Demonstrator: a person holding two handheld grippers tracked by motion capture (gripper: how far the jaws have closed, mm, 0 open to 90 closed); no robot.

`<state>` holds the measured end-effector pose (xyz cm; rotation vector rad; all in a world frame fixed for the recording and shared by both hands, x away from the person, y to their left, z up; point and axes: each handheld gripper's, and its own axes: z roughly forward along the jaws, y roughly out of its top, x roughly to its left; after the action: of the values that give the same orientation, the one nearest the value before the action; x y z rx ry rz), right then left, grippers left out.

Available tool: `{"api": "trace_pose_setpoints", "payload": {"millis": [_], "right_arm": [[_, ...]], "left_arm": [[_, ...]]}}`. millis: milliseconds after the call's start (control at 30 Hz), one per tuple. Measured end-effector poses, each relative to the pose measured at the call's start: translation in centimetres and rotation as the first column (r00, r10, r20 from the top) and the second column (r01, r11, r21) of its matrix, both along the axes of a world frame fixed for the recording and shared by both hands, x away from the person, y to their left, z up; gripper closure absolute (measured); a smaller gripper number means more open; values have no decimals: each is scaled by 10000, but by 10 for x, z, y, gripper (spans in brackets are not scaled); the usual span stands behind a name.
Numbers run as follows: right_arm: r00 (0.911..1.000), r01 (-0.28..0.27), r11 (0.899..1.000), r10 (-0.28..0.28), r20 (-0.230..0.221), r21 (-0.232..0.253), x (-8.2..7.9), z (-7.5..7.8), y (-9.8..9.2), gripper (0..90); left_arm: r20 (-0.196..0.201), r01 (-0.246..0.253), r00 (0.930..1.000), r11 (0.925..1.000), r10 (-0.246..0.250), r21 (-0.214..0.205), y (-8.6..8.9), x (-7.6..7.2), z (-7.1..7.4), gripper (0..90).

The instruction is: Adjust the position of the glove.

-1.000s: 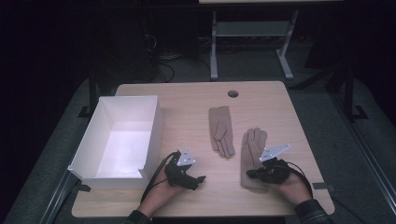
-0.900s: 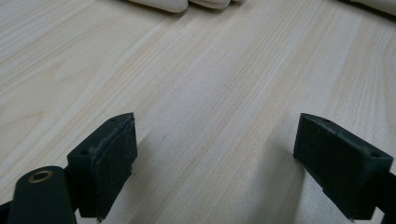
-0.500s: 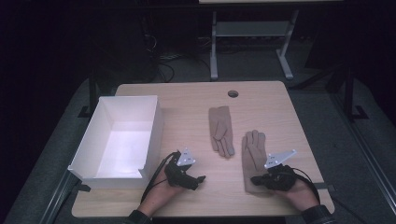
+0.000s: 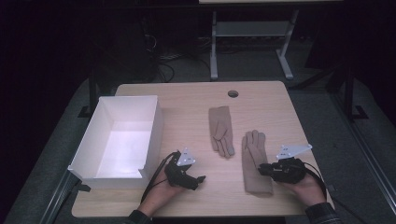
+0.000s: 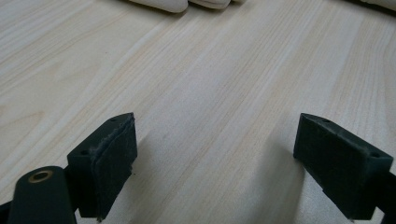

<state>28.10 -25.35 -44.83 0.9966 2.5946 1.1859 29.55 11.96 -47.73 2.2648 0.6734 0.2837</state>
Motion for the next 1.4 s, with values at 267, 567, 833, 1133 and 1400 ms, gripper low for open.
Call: {"api": "trace_pose_setpoints", "payload": {"millis": [267,567,833,1133,1400], "right_arm": [[9851,1629,9865,-1619,579,-136,13,-8,-24,441],[9516,3015,9520,-2971,784,-523,26,-22,-40,273],[9360,3483,9326,-3405,887,-946,33,-32,-39,134],[9302,3618,9287,-3538,980,-815,34,-35,-40,100],[9348,3494,9334,-3414,976,-821,33,-35,-38,99]], "left_arm": [[3,4,10000,10000,-4,2,0,0,0,128],[2,1,10000,10000,-1,-4,0,0,0,128],[-13,-178,9998,9998,177,-49,-1,-1,0,127],[-367,-333,9988,9994,337,106,-3,1,4,128],[-831,-308,9960,9995,316,108,-7,6,15,180]]}}
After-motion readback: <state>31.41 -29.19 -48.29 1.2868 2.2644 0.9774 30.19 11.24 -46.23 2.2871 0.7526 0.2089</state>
